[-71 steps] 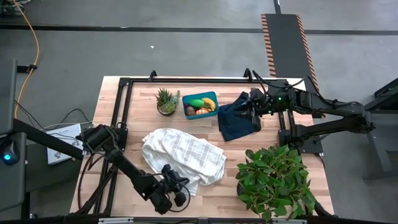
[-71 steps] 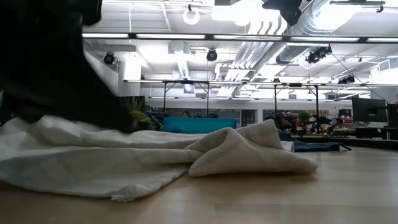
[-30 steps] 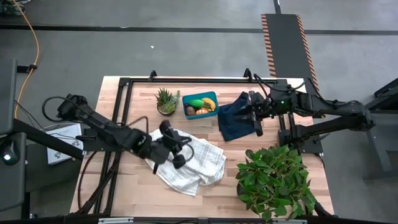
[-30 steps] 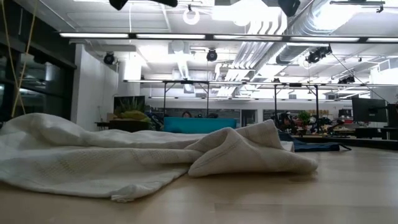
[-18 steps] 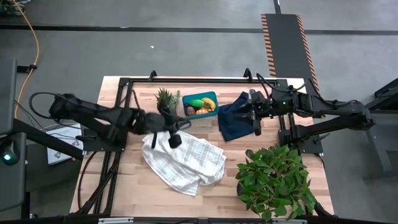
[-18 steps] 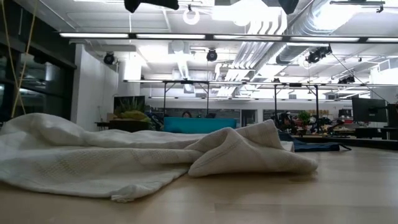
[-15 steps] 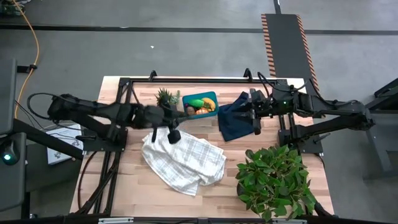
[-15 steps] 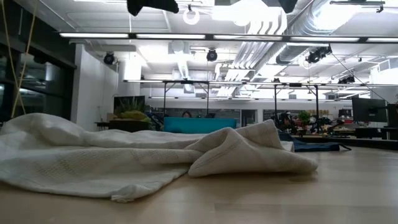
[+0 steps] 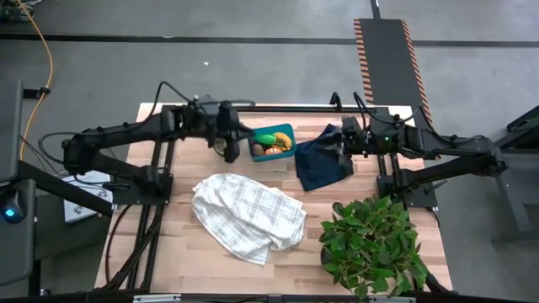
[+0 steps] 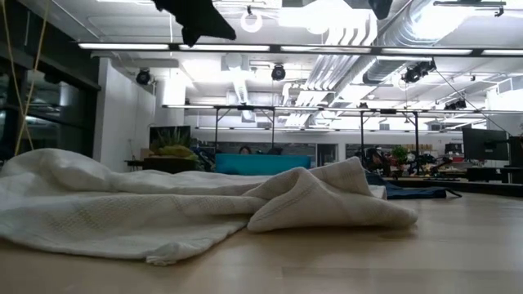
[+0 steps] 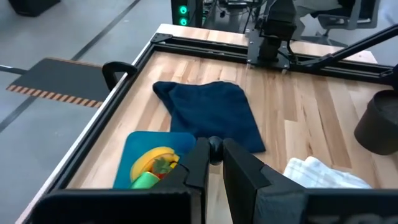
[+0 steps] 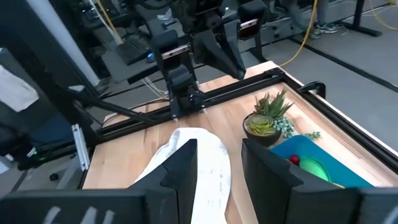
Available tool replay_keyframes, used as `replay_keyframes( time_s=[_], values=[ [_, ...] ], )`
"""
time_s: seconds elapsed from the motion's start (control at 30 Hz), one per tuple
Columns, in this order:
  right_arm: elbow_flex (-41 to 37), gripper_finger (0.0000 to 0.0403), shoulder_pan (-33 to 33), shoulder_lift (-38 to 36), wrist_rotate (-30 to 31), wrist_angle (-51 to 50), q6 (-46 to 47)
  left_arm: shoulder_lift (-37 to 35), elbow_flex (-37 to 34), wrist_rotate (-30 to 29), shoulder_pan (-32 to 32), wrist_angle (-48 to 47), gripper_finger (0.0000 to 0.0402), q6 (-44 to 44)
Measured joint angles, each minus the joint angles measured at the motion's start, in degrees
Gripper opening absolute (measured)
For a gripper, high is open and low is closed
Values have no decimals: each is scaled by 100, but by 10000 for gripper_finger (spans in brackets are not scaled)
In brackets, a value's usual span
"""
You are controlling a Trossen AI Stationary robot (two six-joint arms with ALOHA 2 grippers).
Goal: Pick and placing Produce into tupperware
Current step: Put the blueberry into the blue bin
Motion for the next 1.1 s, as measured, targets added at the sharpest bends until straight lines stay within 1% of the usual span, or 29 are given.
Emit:
replay_keyframes(
  time_s=[0.13,0.27,0.33,0.4,0.57,0.87,1.1],
  values=[
    [0,116,0,0,198,4,122,23,-9,591,552,25,26,213],
    [0,116,0,3,383,6,158,267,-24,1060,950,164,26,382],
    [0,116,0,4,447,7,240,446,-24,1276,1081,325,26,436],
    [0,116,-14,4,489,7,269,675,-22,1371,1186,551,26,452],
    [0,116,-17,4,676,7,411,1283,-22,1710,1291,1053,26,463],
    [0,116,-16,5,731,-2,586,2323,-24,1909,1278,1244,26,483],
    [0,116,-15,7,982,-11,678,3029,-25,1986,1279,1254,26,374]
  ],
)
